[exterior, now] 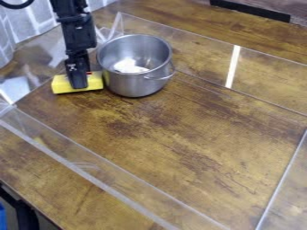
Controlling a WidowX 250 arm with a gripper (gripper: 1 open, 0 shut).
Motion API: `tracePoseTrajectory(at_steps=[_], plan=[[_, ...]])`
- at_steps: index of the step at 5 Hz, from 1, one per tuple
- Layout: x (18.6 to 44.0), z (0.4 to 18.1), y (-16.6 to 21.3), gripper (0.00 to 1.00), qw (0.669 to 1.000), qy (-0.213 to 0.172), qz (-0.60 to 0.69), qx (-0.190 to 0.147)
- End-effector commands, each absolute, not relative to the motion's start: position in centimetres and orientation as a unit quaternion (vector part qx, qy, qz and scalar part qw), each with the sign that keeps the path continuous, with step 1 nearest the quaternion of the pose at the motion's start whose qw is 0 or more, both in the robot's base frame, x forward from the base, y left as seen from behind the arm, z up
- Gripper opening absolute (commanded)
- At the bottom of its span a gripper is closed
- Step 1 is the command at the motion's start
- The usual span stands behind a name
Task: Move the yellow butter to the right side of the table
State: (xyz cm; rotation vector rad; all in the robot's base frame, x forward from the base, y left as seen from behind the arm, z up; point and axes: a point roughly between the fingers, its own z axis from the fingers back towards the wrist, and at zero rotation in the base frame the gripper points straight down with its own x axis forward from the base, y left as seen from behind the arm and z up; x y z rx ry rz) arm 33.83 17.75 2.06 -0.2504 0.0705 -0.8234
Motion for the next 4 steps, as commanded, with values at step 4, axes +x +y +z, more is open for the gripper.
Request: tracePoseTrajectory(at_steps=[4], plan=[[32.5, 0.5, 16.1, 0.00, 0.903, 0.042, -0.400, -0.152]])
